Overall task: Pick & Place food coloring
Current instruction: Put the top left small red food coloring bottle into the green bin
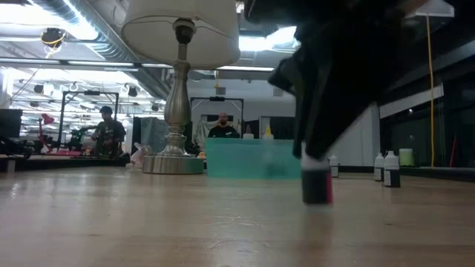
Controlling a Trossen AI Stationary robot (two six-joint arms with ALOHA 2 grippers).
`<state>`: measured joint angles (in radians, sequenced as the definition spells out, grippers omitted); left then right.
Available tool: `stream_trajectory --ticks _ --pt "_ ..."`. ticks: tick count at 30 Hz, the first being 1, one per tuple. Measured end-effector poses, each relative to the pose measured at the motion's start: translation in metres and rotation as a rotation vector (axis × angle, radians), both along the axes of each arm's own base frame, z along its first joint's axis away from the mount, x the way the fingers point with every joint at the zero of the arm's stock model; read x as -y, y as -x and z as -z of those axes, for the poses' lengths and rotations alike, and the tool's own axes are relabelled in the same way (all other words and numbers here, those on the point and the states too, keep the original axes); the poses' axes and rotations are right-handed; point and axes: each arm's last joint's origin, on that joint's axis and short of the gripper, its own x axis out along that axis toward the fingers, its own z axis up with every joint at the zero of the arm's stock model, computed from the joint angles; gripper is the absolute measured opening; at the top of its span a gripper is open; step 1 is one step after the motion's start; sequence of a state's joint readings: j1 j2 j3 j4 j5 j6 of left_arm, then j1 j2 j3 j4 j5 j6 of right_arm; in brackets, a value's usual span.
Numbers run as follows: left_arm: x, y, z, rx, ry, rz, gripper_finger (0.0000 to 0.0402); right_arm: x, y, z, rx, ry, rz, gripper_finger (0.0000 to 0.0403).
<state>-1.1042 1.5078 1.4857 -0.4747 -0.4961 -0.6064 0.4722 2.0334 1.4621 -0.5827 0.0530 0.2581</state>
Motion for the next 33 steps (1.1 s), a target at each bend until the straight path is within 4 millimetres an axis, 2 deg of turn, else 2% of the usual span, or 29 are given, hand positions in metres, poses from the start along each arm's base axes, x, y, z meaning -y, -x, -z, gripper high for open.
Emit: stream_trajectory --ticks 4,8,16,25,33 --pt "0.0 0.0 0.0 0.0 0.0 0.0 0.0182 0.01 -0.001 -0.023 0.027 0.01 0.058 0.0068" --pt "0.0 0.0 0.0 0.0 0.0 0.0 0.0182 0.03 0.003 -0.043 0.038 0.059 0.119 0.0057" --pt "0.0 0.0 0.0 0.0 0.0 0.0 0.0182 0.089 0.017 -0.085 0.096 0.065 0.284 0.0064" --pt "0.0 0.0 0.0 0.0 0.0 0.0 0.0182 0.164 0.041 -0.101 0.125 0.135 0.37 0.006" --pt "0.0 0.0 0.0 0.0 0.0 -0.001 0.0182 0.227 0.044 -0.104 0.124 0.193 0.468 0.0059"
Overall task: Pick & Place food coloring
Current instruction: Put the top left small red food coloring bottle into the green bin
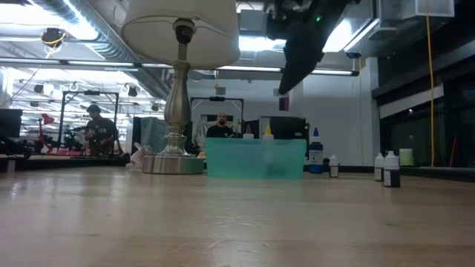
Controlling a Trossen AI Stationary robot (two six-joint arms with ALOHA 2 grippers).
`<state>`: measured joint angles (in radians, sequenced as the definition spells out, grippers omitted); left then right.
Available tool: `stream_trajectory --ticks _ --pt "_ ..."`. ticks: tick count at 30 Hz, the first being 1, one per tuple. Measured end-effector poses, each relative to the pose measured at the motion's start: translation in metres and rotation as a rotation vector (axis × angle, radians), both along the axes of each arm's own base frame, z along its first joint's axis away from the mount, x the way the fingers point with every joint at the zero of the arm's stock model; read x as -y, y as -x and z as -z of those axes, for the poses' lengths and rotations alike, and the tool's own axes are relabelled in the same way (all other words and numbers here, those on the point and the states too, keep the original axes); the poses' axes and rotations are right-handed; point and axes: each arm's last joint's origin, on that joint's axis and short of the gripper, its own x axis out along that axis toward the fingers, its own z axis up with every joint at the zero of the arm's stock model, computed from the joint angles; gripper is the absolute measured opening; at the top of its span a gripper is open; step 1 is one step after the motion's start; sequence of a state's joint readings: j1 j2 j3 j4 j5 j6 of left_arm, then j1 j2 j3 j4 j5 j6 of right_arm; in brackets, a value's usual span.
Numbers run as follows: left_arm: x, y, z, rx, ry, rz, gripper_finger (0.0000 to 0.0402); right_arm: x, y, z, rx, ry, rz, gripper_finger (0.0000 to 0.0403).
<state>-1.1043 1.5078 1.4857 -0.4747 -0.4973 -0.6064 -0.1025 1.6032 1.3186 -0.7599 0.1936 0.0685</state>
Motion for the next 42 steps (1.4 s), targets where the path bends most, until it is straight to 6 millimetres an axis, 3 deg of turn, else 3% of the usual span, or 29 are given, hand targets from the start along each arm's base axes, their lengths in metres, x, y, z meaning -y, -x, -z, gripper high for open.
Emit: stream_trajectory --ticks 11,18,24,31,42 --pt "0.0 0.0 0.0 0.0 0.001 0.001 0.0182 0.073 0.008 0.0 0.063 0.017 0.16 0.0062" --pt "0.0 0.0 0.0 0.0 0.001 0.001 0.0182 0.099 0.016 0.024 0.136 -0.022 0.147 0.0061" --pt "0.0 0.0 0.0 0.0 0.001 0.001 0.0182 0.11 0.024 0.044 0.138 0.007 0.11 0.0063" --pt "0.0 0.0 0.0 0.0 0.001 0.001 0.0182 0.115 0.015 0.074 0.086 -0.038 0.047 0.0064" --pt "0.0 0.0 0.0 0.0 0.001 0.001 0.0182 0.098 0.0 0.103 0.008 -0.094 -0.077 0.0065"
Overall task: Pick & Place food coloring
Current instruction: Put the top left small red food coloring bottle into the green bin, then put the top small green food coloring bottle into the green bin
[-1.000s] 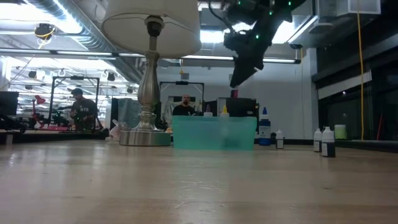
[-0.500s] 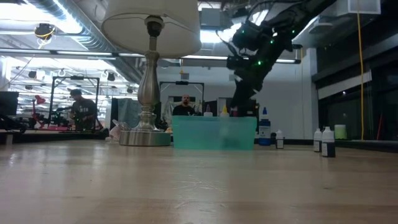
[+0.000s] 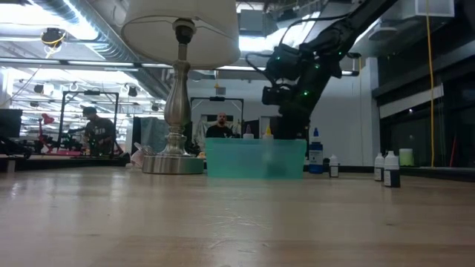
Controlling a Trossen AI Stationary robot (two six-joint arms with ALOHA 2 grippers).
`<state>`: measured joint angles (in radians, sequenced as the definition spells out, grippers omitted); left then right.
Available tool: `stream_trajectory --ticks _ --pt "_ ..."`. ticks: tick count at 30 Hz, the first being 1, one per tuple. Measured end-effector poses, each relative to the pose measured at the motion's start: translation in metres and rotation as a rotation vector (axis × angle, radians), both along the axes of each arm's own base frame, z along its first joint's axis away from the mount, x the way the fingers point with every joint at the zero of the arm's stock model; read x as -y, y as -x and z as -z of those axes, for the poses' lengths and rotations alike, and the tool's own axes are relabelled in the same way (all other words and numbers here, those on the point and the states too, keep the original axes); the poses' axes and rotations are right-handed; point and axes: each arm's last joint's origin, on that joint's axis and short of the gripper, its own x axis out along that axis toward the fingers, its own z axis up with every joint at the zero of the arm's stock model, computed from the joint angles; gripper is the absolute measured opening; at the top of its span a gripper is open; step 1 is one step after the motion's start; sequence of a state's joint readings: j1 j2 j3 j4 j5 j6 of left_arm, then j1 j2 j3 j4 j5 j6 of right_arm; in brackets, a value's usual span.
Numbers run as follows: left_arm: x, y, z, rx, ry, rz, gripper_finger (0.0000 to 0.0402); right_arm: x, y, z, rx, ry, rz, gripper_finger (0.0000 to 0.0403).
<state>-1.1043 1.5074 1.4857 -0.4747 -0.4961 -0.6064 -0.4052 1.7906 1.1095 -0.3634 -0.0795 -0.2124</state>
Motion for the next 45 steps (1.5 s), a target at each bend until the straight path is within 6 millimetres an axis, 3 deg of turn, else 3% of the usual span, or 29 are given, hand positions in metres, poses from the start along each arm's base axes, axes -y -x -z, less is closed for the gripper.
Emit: stream_trajectory --ticks 5,11,19,28,34,45 --pt "0.0 0.0 0.0 0.0 0.0 0.0 0.0182 -0.007 -0.007 0.013 -0.024 -0.006 -0.035 0.0063" --pt "0.0 0.0 0.0 0.0 0.0 0.0 0.0182 -0.008 -0.008 0.014 -0.031 -0.014 -0.032 0.0081" --pt "0.0 0.0 0.0 0.0 0.0 0.0 0.0182 -0.01 -0.002 0.006 -0.05 -0.027 -0.023 0.0132" --pt "0.0 0.0 0.0 0.0 0.0 0.0 0.0182 -0.008 -0.009 -0.01 -0.033 -0.03 -0.006 0.0184" --pt "0.0 0.0 0.0 0.0 0.0 0.001 0.0182 -0.009 -0.007 -0.024 -0.052 -0.043 0.019 0.019" --pt "0.0 0.0 0.0 0.0 0.0 0.0 0.0182 -0.04 0.01 -0.086 0.116 -0.042 0.035 0.0191"
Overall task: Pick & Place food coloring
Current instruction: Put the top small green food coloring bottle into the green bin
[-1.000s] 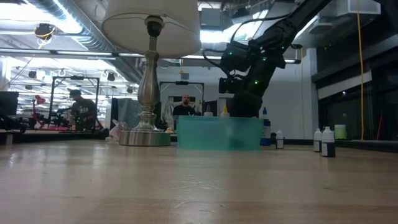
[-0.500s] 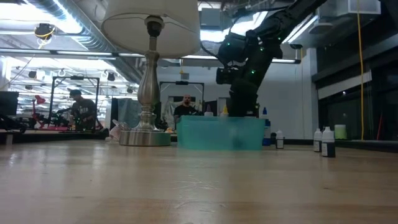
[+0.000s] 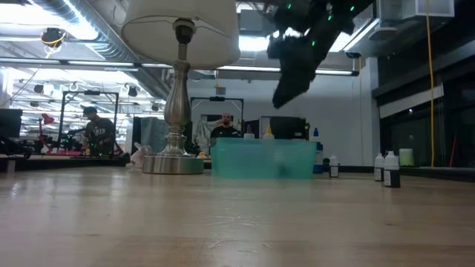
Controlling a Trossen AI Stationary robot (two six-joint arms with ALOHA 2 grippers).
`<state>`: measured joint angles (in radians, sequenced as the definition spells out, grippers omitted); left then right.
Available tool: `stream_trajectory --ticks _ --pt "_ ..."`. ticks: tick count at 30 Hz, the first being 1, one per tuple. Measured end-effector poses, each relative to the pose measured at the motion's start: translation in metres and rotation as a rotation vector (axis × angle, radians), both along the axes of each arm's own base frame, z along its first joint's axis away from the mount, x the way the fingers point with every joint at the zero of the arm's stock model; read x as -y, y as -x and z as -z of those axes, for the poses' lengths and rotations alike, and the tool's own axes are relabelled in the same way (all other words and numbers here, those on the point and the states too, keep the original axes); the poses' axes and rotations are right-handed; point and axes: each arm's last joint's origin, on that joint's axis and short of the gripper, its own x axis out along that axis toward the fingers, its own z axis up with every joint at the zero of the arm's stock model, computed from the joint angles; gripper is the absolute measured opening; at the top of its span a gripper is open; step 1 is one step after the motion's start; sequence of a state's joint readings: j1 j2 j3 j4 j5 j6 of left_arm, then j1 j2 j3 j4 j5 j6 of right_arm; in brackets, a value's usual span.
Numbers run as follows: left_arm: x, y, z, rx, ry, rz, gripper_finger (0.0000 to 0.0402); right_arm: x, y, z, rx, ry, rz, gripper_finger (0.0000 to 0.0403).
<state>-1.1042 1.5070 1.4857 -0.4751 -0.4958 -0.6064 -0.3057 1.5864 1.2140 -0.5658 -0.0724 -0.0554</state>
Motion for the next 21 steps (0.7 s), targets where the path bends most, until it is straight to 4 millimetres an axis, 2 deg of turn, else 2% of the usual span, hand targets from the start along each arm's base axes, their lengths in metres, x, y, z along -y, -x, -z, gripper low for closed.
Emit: stream_trajectory --ticks 3,6,14,21 --pt "0.0 0.0 0.0 0.0 0.0 0.0 0.0182 -0.013 0.005 -0.014 0.039 -0.022 0.009 0.0202" --pt "0.0 0.0 0.0 0.0 0.0 0.0 0.0182 -0.027 0.009 -0.023 0.059 -0.053 0.012 0.023" --pt "0.0 0.0 0.0 0.0 0.0 0.0 0.0182 -0.073 0.012 -0.027 0.02 -0.156 -0.056 0.0325" --pt "0.0 0.0 0.0 0.0 0.0 0.0 0.0182 -0.117 0.009 -0.026 0.022 -0.178 -0.176 0.0359"
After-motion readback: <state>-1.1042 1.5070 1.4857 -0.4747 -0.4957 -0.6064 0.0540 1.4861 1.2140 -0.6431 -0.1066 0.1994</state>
